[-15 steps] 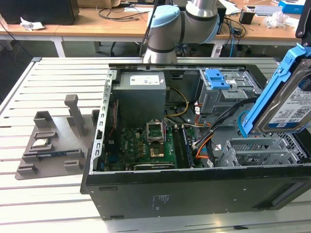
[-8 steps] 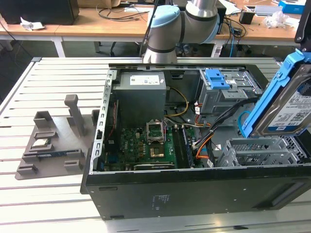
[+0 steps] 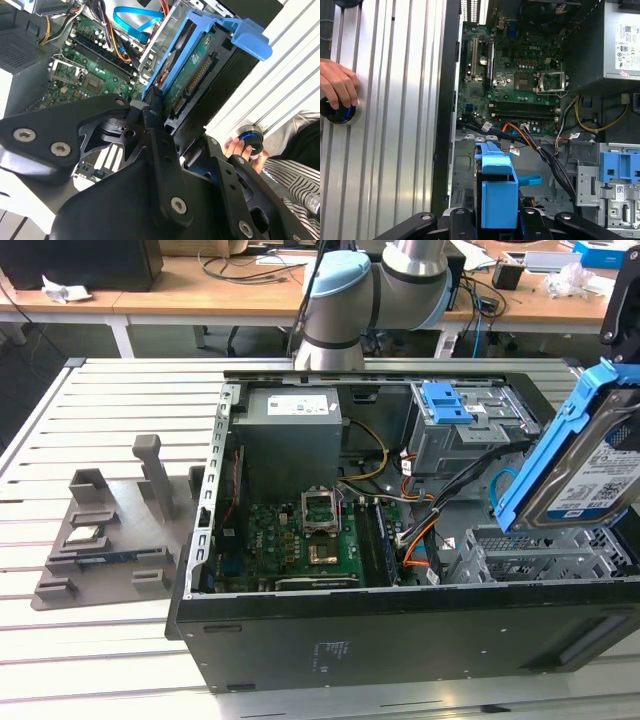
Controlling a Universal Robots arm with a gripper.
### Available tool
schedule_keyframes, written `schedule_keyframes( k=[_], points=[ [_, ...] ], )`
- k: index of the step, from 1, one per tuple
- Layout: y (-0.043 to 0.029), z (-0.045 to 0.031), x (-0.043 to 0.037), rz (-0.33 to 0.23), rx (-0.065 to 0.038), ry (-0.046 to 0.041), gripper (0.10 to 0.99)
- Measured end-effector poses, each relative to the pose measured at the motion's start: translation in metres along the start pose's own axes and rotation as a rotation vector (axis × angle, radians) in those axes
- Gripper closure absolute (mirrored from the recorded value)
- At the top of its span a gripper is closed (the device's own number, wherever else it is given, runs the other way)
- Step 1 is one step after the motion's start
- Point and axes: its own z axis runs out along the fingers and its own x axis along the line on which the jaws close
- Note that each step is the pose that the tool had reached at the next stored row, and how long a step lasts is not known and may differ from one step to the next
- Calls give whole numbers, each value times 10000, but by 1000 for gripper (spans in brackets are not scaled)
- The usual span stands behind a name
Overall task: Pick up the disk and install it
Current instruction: 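Pick up the disk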
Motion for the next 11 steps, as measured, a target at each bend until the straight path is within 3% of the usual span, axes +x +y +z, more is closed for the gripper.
schedule_keyframes(
  k=[3, 4, 11],
  points=[
    [-7, 3, 7, 8, 8, -182, 722],
    [-9, 3, 10, 16, 13, -292, 722],
    [-15, 48, 13, 634, 38, -370, 722]
  ],
)
